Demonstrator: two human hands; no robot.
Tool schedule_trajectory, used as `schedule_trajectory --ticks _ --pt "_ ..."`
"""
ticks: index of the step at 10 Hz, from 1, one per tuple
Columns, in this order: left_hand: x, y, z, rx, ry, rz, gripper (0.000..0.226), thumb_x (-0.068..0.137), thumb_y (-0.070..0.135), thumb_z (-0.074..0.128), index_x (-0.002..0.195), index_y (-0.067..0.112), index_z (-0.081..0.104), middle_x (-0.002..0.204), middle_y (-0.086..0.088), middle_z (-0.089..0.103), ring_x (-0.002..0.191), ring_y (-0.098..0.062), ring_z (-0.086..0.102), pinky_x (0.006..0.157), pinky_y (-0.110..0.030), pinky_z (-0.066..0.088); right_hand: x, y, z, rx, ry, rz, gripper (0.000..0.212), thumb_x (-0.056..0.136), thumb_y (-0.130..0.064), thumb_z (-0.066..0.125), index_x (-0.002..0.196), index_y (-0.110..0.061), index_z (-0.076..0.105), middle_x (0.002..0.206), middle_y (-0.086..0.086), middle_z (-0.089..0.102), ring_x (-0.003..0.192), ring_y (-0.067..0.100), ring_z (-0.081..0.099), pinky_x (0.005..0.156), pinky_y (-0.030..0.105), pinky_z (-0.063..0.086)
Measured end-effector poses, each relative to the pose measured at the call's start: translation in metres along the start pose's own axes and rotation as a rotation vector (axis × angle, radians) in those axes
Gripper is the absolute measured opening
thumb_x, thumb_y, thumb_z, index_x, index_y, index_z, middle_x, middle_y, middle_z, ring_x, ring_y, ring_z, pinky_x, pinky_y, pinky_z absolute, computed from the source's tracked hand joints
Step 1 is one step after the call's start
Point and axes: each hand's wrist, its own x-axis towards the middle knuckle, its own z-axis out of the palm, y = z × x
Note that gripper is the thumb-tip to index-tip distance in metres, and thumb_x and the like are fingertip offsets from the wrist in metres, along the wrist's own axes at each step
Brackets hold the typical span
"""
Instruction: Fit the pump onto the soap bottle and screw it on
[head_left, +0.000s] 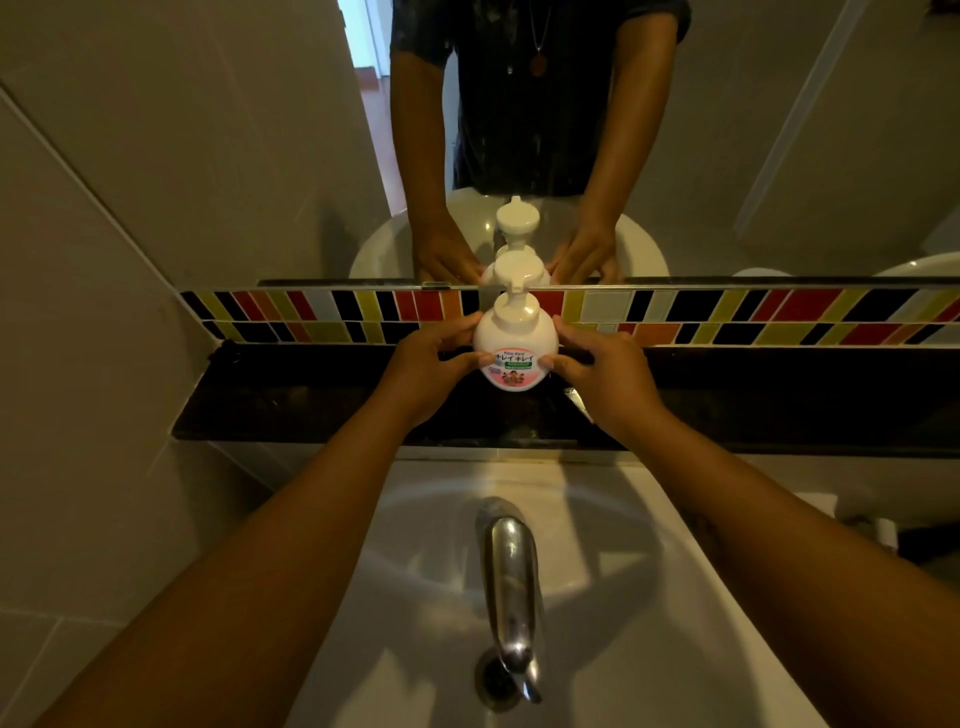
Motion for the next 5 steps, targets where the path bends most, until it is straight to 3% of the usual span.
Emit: schedule_trajectory --ticks 3,4,5 --pt "0.006 0.0 -0.001 0.026 0.028 0.004 0.055 0.08 0.021 0.071 0.131 0.026 0.051 0.13 0.001 0.058 0.117 -0.01 0.05 0.091 -0.026 0.045 0.007 -0.003 0.003 -0.039 0.014 -0.023 0.06 0.085 -0.034 0.065 0.141 -0.026 0.044 0.149 0.007 0.045 0.14 0.03 0.036 0.115 0.053 0.032" --pt "-0.001 -0.004 -0.003 0.148 0.085 0.028 0.058 0.078 0.03 0.073 0.13 0.026 0.049 0.126 0.004 0.056 0.108 -0.004 0.048 0.076 -0.012 0.037 0.001 -0.001 0.002 -0.098 0.027 -0.071 0.065 0.083 -0.04 0.065 0.142 -0.027 0.042 0.148 0.007 0.048 0.139 0.029 0.038 0.113 0.053 0.034" --pt "-0.019 -0.012 -0.011 0.38 0.171 0.082 0.047 0.081 0.036 0.069 0.124 0.023 0.054 0.124 -0.003 0.059 0.109 -0.01 0.049 0.082 -0.019 0.037 -0.011 0.008 0.0 -0.264 0.086 -0.113 0.059 0.086 -0.042 0.06 0.14 -0.026 0.042 0.146 0.005 0.05 0.138 0.027 0.04 0.113 0.051 0.033"
